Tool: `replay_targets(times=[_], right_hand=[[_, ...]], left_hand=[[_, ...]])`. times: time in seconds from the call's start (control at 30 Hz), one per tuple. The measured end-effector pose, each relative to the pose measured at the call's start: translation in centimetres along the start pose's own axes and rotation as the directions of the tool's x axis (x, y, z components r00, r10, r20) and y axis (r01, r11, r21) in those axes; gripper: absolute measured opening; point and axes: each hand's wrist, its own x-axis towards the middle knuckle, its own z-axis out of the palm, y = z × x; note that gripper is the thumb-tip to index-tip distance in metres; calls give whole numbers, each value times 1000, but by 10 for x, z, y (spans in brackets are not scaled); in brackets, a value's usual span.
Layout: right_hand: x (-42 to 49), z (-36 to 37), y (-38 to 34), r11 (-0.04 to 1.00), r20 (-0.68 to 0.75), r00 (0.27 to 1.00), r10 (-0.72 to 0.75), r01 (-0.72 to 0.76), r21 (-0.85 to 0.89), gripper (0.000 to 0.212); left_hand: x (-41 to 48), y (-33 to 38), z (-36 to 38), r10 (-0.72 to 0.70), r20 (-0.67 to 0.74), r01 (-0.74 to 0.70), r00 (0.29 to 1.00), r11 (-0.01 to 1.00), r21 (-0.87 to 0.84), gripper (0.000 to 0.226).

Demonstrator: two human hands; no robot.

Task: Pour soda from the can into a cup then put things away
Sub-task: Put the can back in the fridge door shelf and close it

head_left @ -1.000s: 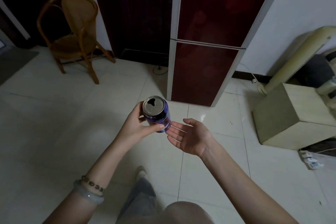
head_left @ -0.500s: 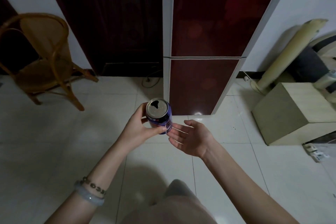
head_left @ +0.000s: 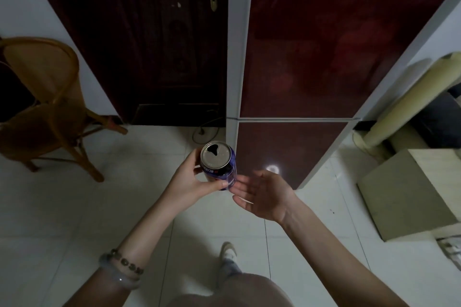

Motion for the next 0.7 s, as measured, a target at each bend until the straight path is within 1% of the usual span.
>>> replay_targets(times=[0.17,0.23,0.3,0.43,0.53,0.6,0.63,0.67,0.7], right_hand=[[33,21,-62,999,5,1000,-10,10,-33,39],[44,28,-81,999,13,1000,-13,13,-35,38],[54,34,-96,999,28,999,-16,17,-47,37],[70,44,-121,992,36,998,-41,45,-114,34],[79,52,-139,969,79,994,-80,96,-229,30],[81,62,-154,916,111,986,-121,154,-371,26],[80,69,-162,860,124,978,-169,207,-467,24],[79,76,-170,772,131,958,-256,284,-568,23],[77,83,-179,643,156,910,-384,385,-663,21]], left_hand=[[68,13,-10,11,-14,-11,1000,1000,-10,69],[89,16,-14,12,-17,-12,1000,1000,-14,65],[107,19,-18,14,-24,-14,1000,1000,-14,66],[136,25,-28,8,-29,-8,1000,1000,-18,69],[156,30,-38,16,-26,-16,1000,1000,15,68],[169,34,-45,14,-34,-13,999,1000,19,68],[175,37,-49,14,-38,-14,999,1000,14,68],[181,40,-53,18,-37,-17,999,1000,13,67],[186,42,-57,22,-32,-22,999,1000,19,66]])
